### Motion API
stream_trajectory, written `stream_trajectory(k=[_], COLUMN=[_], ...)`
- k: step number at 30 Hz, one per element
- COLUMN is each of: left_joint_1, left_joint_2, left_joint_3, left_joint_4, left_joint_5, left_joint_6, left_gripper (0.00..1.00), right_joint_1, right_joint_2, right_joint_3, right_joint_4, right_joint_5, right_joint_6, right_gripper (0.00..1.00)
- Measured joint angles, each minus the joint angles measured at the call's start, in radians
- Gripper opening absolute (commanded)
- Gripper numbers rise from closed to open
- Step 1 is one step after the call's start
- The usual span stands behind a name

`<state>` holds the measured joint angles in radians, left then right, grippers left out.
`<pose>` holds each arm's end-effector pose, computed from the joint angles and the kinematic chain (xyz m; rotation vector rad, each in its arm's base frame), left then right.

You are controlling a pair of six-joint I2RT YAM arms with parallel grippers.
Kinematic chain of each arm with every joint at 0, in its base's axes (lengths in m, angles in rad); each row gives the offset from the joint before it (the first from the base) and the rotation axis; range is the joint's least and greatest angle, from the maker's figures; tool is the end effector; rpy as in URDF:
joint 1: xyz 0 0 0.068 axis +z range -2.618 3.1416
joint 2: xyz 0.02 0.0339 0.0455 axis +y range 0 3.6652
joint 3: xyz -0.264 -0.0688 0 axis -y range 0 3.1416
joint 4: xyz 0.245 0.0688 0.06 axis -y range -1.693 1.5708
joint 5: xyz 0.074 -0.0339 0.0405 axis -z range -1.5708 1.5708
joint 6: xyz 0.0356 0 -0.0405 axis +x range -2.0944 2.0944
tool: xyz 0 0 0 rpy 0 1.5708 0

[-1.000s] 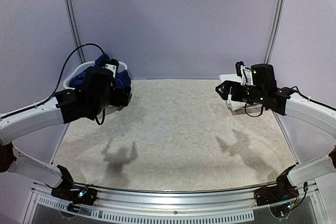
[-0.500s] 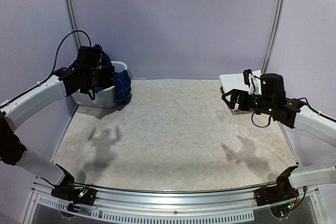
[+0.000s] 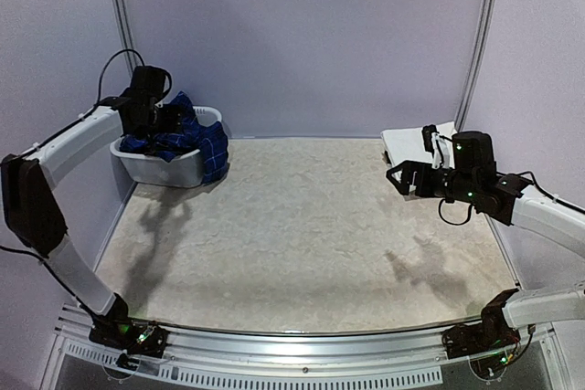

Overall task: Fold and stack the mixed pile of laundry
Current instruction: Pick up the crumpled shirt from the bin.

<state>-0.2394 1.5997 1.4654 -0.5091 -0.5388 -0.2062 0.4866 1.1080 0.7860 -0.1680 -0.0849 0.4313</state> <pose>0.3561 -0.0681 0.3413 -0.2563 2.1144 0.3350 0.2197 0.1196 0.2776 -0.1128 2.1211 0.6452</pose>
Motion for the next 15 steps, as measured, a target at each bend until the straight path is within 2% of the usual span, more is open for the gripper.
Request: stream_trajectory(k=[5, 9, 12, 15], left_joint_1=[0.030, 0.068, 0.084, 0.097], left_joint_2=[0.100, 0.150, 0.161, 0.170], left_joint_3=[0.061, 0.092, 0.092, 0.092], left_joint_4=[-0.037, -0.066, -0.084, -0.091], left_joint_5=[-0.002, 0.014, 0.027, 0.053], left_joint_6=[0.017, 0.018, 0.012, 0.005], left_gripper=[0.86, 0.83, 0.73, 0.69], right_joint_1=[0.000, 0.000, 0.000, 0.000], right_joint_2=[0.000, 0.002, 0.010, 0.023], right_joint_3=[0.000, 0.000, 0.000, 0.000], right_joint_4=[-0.001, -0.001, -0.001, -0.001], right_joint_5=[-0.006, -0.008, -0.008, -0.013], right_joint_6=[-0.007, -0.010, -0.011, -0.011], right_gripper=[0.99, 0.99, 0.99, 0.99])
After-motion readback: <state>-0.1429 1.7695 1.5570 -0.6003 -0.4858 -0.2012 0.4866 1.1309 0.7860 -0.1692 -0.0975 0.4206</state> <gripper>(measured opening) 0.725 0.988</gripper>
